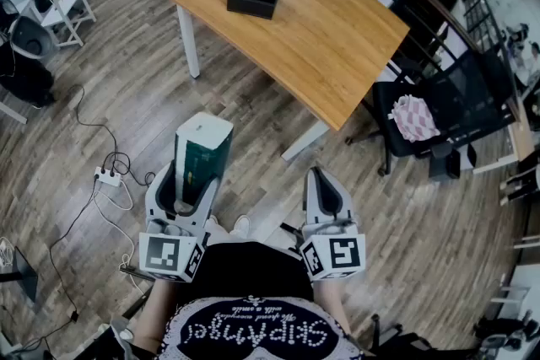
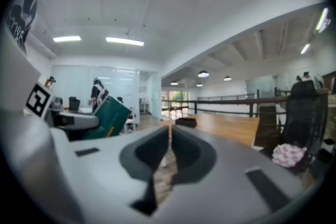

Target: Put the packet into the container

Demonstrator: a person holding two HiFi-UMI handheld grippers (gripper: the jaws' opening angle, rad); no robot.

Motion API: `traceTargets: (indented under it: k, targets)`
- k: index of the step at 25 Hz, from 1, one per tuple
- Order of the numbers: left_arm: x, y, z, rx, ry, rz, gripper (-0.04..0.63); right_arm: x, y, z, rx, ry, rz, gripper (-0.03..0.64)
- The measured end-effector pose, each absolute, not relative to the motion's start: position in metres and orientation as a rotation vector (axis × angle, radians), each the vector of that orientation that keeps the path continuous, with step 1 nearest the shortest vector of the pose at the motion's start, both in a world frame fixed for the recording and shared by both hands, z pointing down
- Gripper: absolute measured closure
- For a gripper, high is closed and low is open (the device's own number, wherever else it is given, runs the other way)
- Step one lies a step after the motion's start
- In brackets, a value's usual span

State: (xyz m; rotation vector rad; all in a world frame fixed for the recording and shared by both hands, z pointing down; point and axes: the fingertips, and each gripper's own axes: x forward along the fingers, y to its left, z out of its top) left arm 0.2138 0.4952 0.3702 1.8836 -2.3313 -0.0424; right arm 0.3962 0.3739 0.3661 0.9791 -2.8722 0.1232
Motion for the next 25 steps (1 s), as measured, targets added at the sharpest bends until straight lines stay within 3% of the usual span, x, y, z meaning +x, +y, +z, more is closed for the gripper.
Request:
traceTargets:
  k: [25]
  targets:
    - [0.220, 0.502, 0.366, 1.914, -2.323, -0.038, 0.244, 0.401, 0.388, 0.366, 0.906, -2.904, 0.135, 0.577]
